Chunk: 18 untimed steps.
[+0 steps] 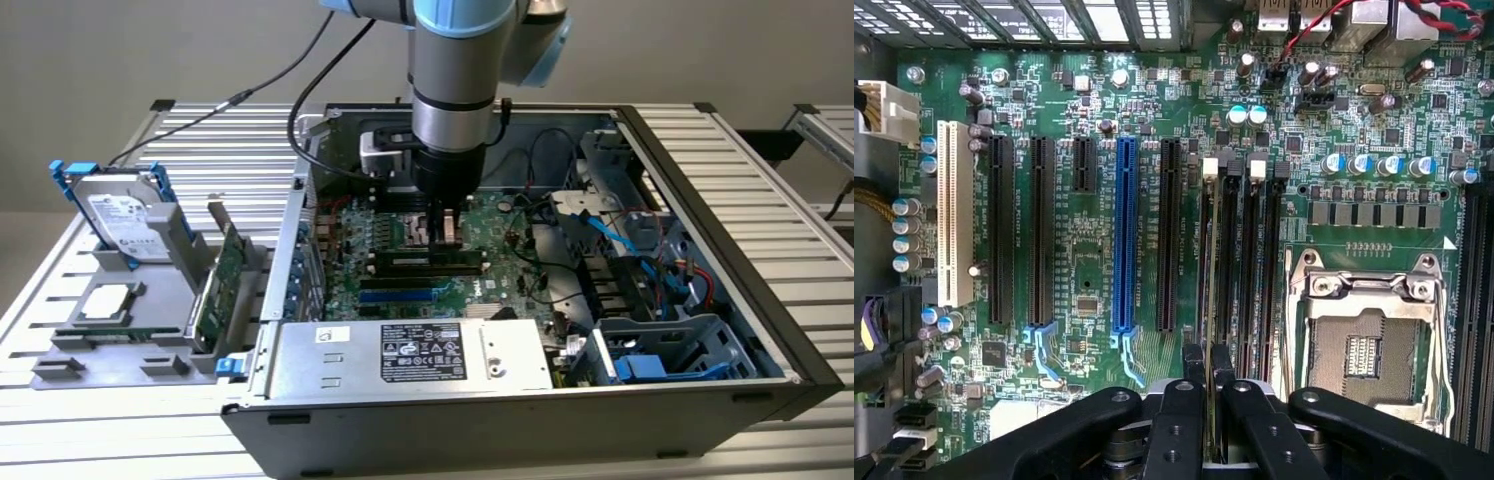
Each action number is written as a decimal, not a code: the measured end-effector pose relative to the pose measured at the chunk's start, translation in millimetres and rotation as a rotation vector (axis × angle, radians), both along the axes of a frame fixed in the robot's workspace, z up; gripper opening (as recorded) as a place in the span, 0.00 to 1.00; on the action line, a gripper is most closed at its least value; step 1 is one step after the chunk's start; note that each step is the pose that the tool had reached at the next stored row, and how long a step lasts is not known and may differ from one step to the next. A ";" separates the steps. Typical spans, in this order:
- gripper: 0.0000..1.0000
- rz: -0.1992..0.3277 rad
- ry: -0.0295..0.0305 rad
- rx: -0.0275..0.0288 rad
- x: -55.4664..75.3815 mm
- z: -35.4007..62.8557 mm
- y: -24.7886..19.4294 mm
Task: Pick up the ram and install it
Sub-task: 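Insert the ram into the slot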
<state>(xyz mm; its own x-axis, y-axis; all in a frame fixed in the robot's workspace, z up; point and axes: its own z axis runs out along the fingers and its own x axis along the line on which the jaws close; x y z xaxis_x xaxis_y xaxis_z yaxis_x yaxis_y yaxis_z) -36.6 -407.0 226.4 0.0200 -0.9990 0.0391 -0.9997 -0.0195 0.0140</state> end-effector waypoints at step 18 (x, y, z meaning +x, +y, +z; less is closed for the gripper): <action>0.14 0.000 -0.0065 -0.0078 -1.7 1.7 3.9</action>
<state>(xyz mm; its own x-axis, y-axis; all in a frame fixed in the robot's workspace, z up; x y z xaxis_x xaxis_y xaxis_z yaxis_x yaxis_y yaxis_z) -38.3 -403.1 228.1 0.0199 -0.9987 0.0470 -0.9998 -0.0195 0.0077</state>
